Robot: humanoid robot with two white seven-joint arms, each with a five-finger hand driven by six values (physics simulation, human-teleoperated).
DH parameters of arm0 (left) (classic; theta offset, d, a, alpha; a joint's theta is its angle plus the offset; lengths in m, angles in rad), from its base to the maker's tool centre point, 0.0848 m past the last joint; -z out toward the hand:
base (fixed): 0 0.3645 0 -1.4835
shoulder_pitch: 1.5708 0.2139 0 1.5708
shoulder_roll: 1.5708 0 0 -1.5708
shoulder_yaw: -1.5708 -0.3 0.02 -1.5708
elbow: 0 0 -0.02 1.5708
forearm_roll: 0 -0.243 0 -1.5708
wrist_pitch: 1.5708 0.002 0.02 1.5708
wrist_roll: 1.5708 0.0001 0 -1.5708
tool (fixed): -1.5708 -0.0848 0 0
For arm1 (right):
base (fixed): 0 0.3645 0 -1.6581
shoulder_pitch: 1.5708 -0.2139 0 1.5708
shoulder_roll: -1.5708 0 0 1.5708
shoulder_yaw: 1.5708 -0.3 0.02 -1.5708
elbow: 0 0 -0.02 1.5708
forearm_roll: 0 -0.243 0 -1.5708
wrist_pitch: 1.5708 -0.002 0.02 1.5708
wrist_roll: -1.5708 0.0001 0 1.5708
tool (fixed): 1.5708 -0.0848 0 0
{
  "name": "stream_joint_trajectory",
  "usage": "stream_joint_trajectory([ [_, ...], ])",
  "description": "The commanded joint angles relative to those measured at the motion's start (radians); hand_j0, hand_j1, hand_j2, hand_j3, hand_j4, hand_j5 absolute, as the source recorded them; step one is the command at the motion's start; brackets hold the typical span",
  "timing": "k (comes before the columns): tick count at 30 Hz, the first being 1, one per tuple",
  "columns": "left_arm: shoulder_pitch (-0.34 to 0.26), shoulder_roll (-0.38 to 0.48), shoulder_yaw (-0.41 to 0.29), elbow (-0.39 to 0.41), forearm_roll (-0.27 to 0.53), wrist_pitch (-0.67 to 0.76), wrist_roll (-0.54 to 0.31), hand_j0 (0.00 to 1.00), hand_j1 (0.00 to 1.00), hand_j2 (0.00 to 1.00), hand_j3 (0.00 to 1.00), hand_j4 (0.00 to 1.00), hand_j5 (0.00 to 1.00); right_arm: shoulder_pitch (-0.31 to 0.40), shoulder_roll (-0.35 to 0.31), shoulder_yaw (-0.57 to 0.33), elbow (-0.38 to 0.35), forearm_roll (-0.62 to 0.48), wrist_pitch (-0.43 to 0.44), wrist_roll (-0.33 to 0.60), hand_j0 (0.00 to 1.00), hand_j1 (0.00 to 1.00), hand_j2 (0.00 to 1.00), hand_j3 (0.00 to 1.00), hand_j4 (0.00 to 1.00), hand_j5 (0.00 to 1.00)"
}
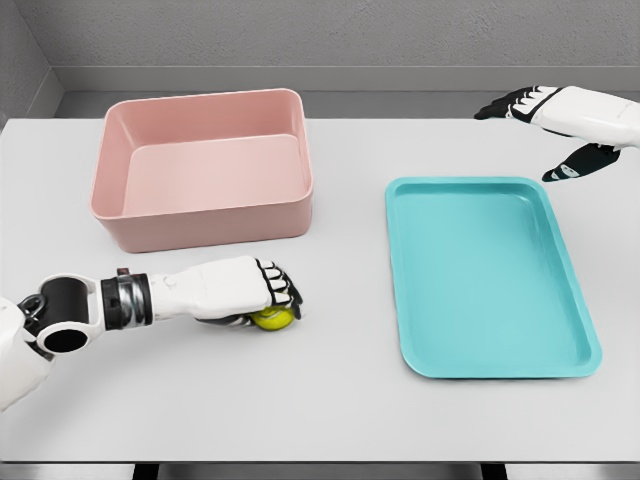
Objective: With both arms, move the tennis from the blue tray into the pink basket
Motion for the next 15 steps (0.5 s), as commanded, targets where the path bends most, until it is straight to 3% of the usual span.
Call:
stream_joint_trajectory([
  [1,0.000,0.006,0.004,-0.016,0.020,0.002,0.002,0.39,0.39,0.39,0.39,0.39,0.39,0.000,0.000,-0.001,0.000,-0.007,0.002,-0.001,1.00,1.00,1.00,1.00,1.00,1.00],
  [15,-0.083,0.055,0.029,-0.031,0.169,0.002,0.000,0.39,0.39,0.39,0.39,0.39,0.39,-0.002,-0.001,-0.003,0.001,-0.007,0.002,-0.001,1.00,1.00,1.00,1.00,1.00,1.00],
])
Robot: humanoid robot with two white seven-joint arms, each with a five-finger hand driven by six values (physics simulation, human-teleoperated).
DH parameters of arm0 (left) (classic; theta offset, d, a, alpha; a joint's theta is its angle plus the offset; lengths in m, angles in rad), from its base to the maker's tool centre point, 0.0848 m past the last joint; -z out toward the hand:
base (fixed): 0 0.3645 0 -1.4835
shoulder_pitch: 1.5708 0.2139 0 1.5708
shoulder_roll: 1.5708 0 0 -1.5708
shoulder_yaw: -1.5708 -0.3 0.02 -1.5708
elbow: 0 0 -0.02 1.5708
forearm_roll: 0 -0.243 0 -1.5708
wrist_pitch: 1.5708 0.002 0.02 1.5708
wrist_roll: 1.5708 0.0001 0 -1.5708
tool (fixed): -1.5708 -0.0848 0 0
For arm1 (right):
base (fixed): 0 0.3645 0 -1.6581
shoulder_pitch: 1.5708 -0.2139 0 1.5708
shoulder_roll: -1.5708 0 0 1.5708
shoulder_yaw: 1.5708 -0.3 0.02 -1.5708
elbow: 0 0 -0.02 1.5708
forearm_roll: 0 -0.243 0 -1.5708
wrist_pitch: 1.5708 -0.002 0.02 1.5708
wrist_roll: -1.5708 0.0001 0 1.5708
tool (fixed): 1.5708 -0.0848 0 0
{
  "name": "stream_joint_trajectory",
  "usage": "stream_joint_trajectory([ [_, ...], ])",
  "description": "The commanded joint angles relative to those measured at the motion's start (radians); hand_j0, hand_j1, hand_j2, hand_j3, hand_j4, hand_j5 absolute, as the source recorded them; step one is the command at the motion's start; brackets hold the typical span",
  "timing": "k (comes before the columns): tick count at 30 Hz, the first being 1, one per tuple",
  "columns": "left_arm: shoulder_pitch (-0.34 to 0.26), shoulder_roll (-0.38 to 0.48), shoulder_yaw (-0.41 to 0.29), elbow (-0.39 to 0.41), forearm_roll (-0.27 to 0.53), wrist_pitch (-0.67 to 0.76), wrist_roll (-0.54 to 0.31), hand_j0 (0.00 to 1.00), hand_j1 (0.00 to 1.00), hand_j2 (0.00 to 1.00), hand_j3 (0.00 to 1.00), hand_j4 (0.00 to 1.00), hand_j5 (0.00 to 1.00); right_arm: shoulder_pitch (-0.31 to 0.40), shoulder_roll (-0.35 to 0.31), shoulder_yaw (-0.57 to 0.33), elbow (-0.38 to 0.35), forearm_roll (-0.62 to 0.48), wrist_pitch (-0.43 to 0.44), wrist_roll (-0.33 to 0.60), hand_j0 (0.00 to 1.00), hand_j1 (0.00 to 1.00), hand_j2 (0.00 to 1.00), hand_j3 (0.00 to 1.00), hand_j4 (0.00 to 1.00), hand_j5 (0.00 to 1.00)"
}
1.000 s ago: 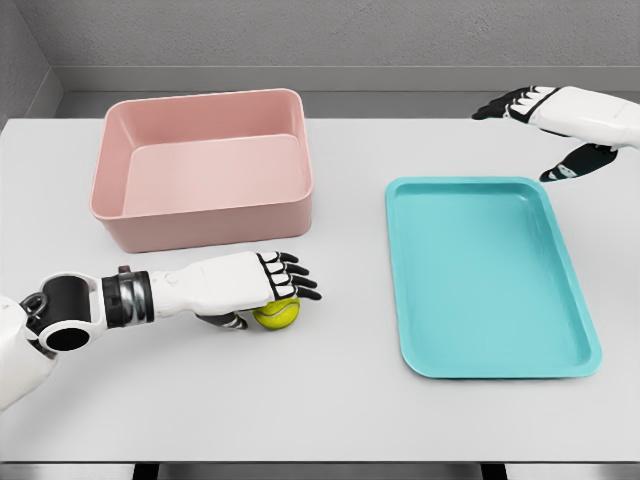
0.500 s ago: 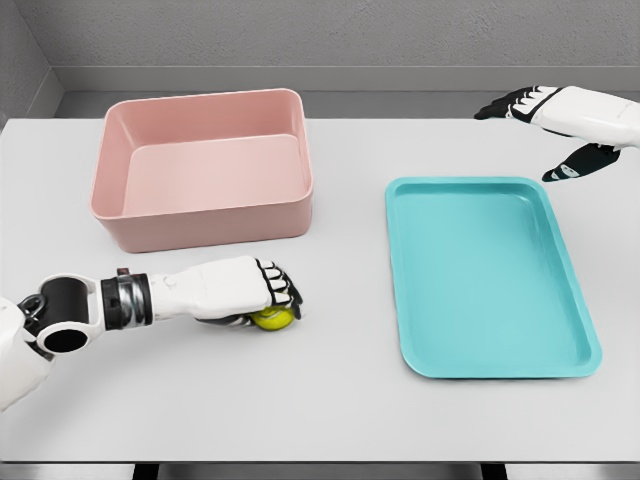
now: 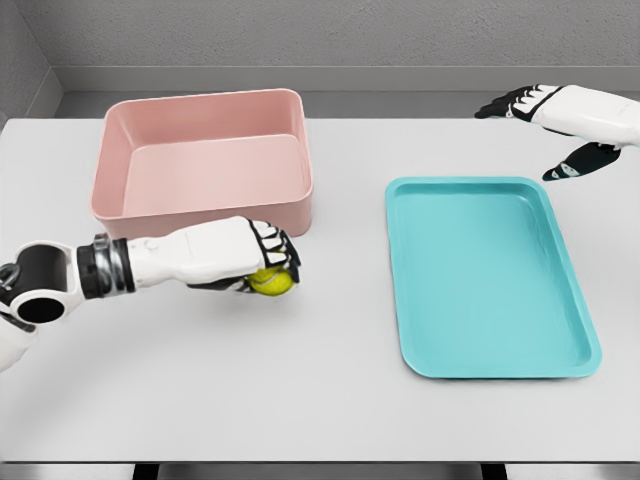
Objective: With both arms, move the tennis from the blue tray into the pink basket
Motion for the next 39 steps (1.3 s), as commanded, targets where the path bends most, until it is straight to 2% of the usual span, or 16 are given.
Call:
stream_joint_trajectory([
  [1,-0.003,0.013,0.007,-0.001,0.033,0.001,0.001,0.39,0.39,0.39,0.39,0.39,0.39,0.002,-0.001,-0.001,0.001,-0.007,0.002,0.000,1.00,1.00,1.00,1.00,1.00,1.00],
  [6,-0.048,0.057,0.009,0.001,0.076,0.001,0.002,0.39,0.39,0.39,0.39,0.39,0.39,0.000,0.001,-0.001,0.001,-0.007,0.002,0.000,1.00,1.00,1.00,1.00,1.00,1.00],
  [13,-0.081,0.071,0.030,0.012,0.105,0.001,0.002,0.39,0.39,0.39,0.39,0.39,0.39,0.002,0.004,0.000,-0.001,-0.007,0.002,0.000,1.00,1.00,1.00,1.00,1.00,1.00],
  [26,-0.224,0.053,0.026,0.211,0.148,0.001,0.002,0.39,0.39,0.39,0.39,0.39,0.39,0.002,0.004,0.000,0.001,-0.007,0.002,-0.001,1.00,1.00,1.00,1.00,1.00,1.00],
  [39,-0.281,-0.032,0.029,0.397,0.133,0.001,-0.001,0.40,0.40,0.40,0.40,0.40,0.40,0.002,0.004,-0.001,-0.001,-0.007,0.002,-0.001,1.00,1.00,1.00,1.00,1.00,1.00],
])
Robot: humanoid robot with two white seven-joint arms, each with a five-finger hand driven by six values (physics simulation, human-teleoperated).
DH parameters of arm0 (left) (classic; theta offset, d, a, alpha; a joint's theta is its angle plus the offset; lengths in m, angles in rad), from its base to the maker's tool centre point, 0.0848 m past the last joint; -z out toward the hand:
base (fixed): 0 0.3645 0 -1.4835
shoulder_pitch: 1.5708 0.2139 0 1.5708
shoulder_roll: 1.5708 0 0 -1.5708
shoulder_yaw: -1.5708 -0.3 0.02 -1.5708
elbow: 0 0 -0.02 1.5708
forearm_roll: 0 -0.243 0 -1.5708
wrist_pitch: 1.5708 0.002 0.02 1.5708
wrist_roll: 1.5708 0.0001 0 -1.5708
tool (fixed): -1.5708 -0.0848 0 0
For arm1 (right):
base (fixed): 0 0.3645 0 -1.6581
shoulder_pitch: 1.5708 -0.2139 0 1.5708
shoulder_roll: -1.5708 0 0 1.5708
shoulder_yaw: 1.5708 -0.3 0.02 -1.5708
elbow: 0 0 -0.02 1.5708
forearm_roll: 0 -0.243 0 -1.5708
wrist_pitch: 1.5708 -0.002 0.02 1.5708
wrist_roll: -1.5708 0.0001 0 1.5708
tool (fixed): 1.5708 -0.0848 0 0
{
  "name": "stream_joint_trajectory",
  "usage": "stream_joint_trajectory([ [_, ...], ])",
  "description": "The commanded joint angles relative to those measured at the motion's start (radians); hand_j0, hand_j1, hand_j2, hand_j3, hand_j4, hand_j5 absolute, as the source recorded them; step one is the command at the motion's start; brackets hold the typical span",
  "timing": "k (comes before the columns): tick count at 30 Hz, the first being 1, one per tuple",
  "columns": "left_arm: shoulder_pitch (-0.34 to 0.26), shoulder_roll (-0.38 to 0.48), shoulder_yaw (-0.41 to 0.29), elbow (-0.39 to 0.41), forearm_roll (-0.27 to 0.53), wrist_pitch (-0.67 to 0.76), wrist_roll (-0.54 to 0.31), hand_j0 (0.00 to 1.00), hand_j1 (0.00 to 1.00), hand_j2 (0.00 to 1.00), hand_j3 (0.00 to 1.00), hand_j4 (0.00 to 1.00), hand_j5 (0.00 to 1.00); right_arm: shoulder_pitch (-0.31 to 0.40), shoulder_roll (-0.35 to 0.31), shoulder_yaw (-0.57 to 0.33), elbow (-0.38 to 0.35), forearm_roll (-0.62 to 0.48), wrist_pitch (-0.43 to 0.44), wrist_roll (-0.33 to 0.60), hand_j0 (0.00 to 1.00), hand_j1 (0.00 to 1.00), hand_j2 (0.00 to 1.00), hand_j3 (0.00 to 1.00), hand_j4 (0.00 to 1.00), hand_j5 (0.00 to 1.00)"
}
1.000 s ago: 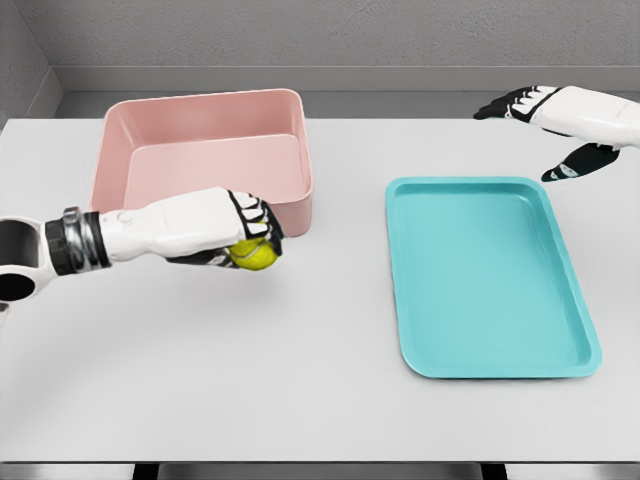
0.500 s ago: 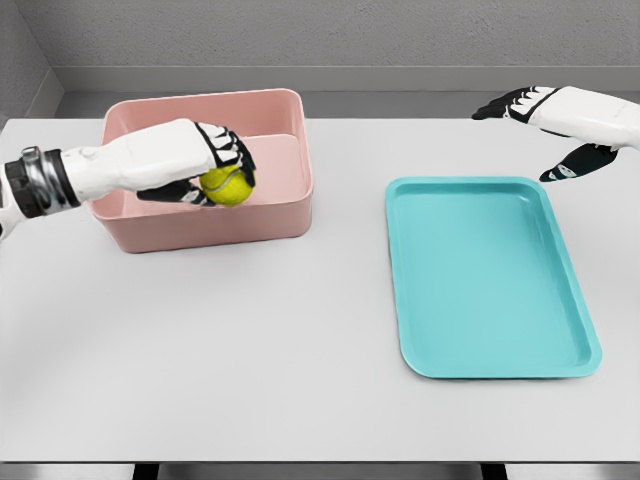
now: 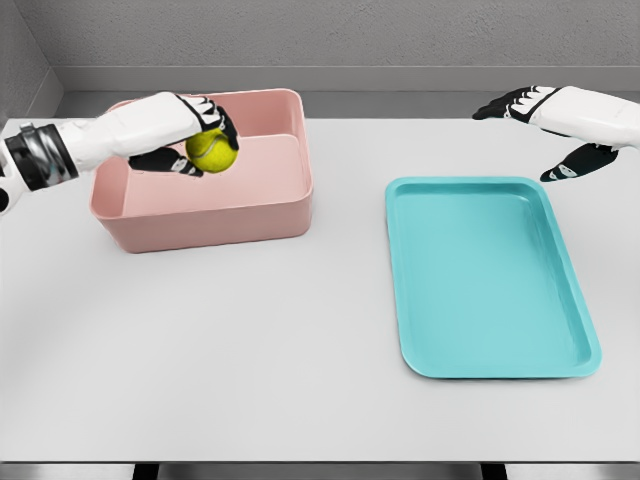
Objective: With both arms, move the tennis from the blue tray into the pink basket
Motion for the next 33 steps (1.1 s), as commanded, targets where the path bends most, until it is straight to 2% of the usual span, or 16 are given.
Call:
stream_joint_trajectory([
  [1,-0.002,-0.021,0.004,0.052,0.004,0.001,-0.001,0.40,0.40,0.40,0.40,0.40,0.40,0.000,-0.001,-0.002,0.000,-0.007,0.002,-0.001,1.00,1.00,1.00,1.00,1.00,1.00],
  [12,-0.031,-0.064,0.010,0.161,-0.004,0.001,-0.002,0.40,0.40,0.40,0.40,0.40,0.40,0.000,-0.001,-0.001,-0.001,-0.007,0.002,-0.004,1.00,1.00,1.00,1.00,1.00,1.00],
  [14,-0.031,-0.080,0.012,0.180,-0.025,0.001,-0.001,0.40,0.40,0.40,0.40,0.40,0.40,0.000,0.001,-0.001,-0.001,-0.007,0.002,-0.004,1.00,1.00,1.00,1.00,1.00,1.00],
  [22,-0.066,-0.161,0.033,0.347,-0.081,0.001,0.002,0.40,0.40,0.40,0.40,0.40,0.40,0.000,-0.004,-0.002,0.000,-0.007,0.002,-0.004,1.00,1.00,1.00,1.00,1.00,1.00],
  [27,-0.066,-0.170,0.030,0.365,-0.082,0.001,0.002,0.42,0.42,0.42,0.42,0.42,0.42,0.000,-0.004,-0.002,0.000,-0.007,0.002,-0.004,1.00,1.00,1.00,1.00,1.00,1.00],
  [28,-0.066,-0.170,0.030,0.364,-0.082,0.001,0.002,0.50,0.50,0.50,0.50,0.50,0.50,0.000,-0.004,-0.002,-0.001,-0.007,0.002,-0.004,1.00,1.00,1.00,1.00,1.00,1.00],
  [29,-0.066,-0.170,0.032,0.362,-0.082,0.001,0.004,0.67,0.67,0.67,0.67,0.67,0.67,0.000,-0.004,-0.001,0.000,-0.007,0.002,-0.004,1.00,1.00,1.00,1.00,1.00,1.00],
  [30,-0.066,-0.169,0.032,0.358,-0.082,0.001,0.005,0.90,0.90,0.90,0.90,0.90,0.90,0.000,-0.004,-0.001,0.000,-0.007,0.002,-0.004,1.00,1.00,1.00,1.00,1.00,1.00],
  [31,-0.066,-0.166,0.032,0.356,-0.082,0.001,0.007,1.00,1.00,1.00,1.00,1.00,1.00,0.000,-0.002,-0.001,-0.001,-0.007,0.002,-0.004,1.00,1.00,1.00,1.00,1.00,1.00],
  [33,-0.066,-0.156,0.033,0.350,-0.081,0.001,0.007,1.00,1.00,1.00,1.00,1.00,1.00,0.000,-0.004,-0.001,-0.001,-0.007,0.002,-0.004,1.00,1.00,1.00,1.00,1.00,1.00],
])
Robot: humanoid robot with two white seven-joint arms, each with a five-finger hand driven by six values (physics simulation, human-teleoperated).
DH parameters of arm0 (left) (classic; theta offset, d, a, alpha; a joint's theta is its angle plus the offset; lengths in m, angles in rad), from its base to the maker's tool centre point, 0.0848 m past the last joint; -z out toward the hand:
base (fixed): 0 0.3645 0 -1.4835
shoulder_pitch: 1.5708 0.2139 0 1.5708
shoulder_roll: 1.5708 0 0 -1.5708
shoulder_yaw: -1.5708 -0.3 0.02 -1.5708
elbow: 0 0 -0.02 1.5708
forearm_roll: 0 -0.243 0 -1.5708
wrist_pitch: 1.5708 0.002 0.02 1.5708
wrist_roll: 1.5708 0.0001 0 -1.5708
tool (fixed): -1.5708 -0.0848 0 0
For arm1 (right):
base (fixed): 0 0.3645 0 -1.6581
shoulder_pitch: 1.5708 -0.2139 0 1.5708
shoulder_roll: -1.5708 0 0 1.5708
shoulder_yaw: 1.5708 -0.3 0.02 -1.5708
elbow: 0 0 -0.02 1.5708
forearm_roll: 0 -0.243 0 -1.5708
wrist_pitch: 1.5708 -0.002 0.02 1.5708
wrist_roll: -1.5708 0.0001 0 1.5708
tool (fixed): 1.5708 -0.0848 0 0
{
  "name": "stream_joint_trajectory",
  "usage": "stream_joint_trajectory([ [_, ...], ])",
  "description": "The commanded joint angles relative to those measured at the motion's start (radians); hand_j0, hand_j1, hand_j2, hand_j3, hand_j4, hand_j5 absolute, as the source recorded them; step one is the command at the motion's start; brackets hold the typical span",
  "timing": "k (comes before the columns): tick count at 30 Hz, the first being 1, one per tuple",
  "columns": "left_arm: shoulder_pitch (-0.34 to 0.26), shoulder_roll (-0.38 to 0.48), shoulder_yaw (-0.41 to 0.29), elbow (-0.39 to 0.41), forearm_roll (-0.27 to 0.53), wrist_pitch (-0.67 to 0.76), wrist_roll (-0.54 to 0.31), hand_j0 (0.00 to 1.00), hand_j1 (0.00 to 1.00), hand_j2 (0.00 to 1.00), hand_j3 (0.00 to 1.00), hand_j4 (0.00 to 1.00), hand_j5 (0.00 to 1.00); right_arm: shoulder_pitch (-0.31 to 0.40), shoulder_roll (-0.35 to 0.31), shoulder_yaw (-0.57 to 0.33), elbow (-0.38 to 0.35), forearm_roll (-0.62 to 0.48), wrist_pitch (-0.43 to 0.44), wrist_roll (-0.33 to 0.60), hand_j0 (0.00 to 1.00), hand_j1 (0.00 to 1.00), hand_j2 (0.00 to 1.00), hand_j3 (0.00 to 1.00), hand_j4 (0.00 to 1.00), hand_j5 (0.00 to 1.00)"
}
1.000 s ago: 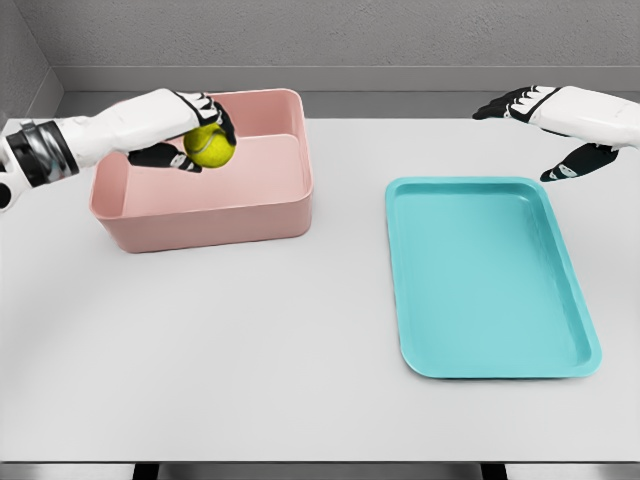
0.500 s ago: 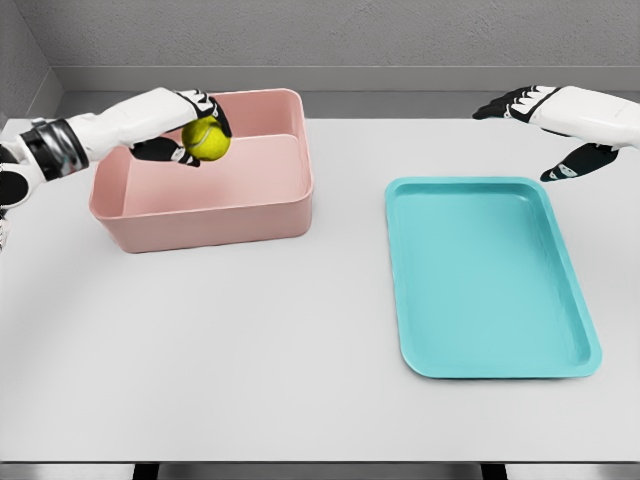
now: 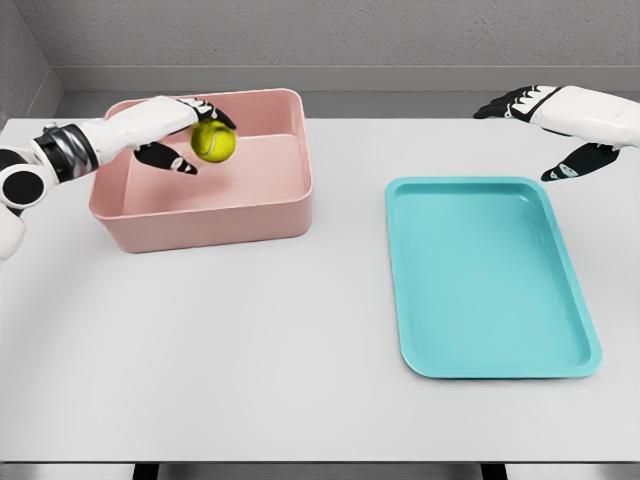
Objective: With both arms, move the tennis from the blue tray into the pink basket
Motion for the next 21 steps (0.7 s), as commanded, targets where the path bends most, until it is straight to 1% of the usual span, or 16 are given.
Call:
stream_joint_trajectory([
  [1,0.000,0.007,0.003,-0.009,0.010,0.002,0.002,1.00,1.00,1.00,1.00,1.00,1.00,0.000,-0.001,-0.001,0.000,-0.007,0.002,-0.001,1.00,1.00,1.00,1.00,1.00,1.00],
  [3,0.011,0.017,0.003,-0.067,0.012,0.002,0.003,1.00,1.00,1.00,1.00,1.00,1.00,0.000,-0.001,-0.001,0.000,-0.007,0.002,-0.001,1.00,1.00,1.00,1.00,1.00,1.00],
  [4,0.012,0.044,0.004,-0.094,0.018,0.002,0.003,1.00,1.00,1.00,1.00,1.00,1.00,0.000,-0.001,-0.001,0.000,-0.007,0.002,-0.001,1.00,1.00,1.00,1.00,1.00,1.00],
  [6,0.015,0.058,0.004,-0.107,0.021,0.002,0.003,1.00,1.00,1.00,1.00,1.00,1.00,0.000,-0.001,-0.001,0.000,-0.007,0.002,-0.001,1.00,1.00,1.00,1.00,1.00,1.00],
  [8,0.020,0.072,0.003,-0.149,0.030,0.002,0.003,1.00,1.00,1.00,1.00,1.00,1.00,0.000,-0.003,-0.001,0.001,-0.007,0.002,-0.001,1.00,1.00,1.00,1.00,1.00,1.00],
  [9,0.021,0.113,-0.008,-0.179,0.078,0.002,0.003,1.00,1.00,1.00,1.00,1.00,1.00,0.000,-0.003,-0.003,0.000,-0.007,0.002,-0.001,1.00,1.00,1.00,1.00,1.00,1.00],
  [10,0.055,0.155,-0.008,-0.270,0.142,0.002,0.002,1.00,1.00,1.00,1.00,1.00,1.00,0.000,-0.003,-0.001,0.000,-0.007,0.002,-0.001,1.00,1.00,1.00,1.00,1.00,1.00],
  [11,0.075,0.222,-0.010,-0.360,0.208,0.002,-0.004,1.00,1.00,1.00,1.00,1.00,1.00,0.000,-0.003,-0.001,0.000,-0.007,0.002,-0.001,1.00,1.00,1.00,1.00,1.00,1.00],
  [14,0.146,0.343,-0.003,-0.546,0.323,0.002,-0.004,1.00,1.00,1.00,1.00,1.00,1.00,0.000,-0.003,-0.003,0.000,-0.007,0.002,-0.001,1.00,1.00,1.00,1.00,1.00,1.00],
  [15,0.158,0.399,0.000,-0.597,0.354,0.002,-0.004,1.00,1.00,1.00,1.00,1.00,1.00,0.000,-0.003,-0.003,0.000,-0.007,0.002,-0.001,1.00,1.00,1.00,1.00,1.00,1.00],
  [16,0.160,0.420,0.000,-0.621,0.366,0.002,-0.004,1.00,1.00,1.00,1.00,1.00,1.00,0.000,-0.003,-0.003,0.000,-0.007,0.002,-0.001,1.00,1.00,1.00,1.00,1.00,1.00],
  [17,0.184,0.440,0.001,-0.635,0.368,0.002,0.000,1.00,1.00,1.00,1.00,1.00,1.00,0.000,-0.003,-0.003,0.000,-0.007,0.002,-0.001,1.00,1.00,1.00,1.00,1.00,1.00],
  [19,0.207,0.480,0.001,-0.635,0.368,0.002,0.000,1.00,1.00,1.00,1.00,1.00,1.00,0.000,-0.003,-0.001,0.000,-0.007,0.002,-0.001,1.00,1.00,1.00,1.00,1.00,1.00],
  [21,0.235,0.485,0.003,-0.635,0.366,0.002,0.000,1.00,1.00,1.00,1.00,1.00,1.00,0.000,-0.003,-0.003,0.000,-0.007,0.002,-0.001,1.00,1.00,1.00,1.00,1.00,1.00],
])
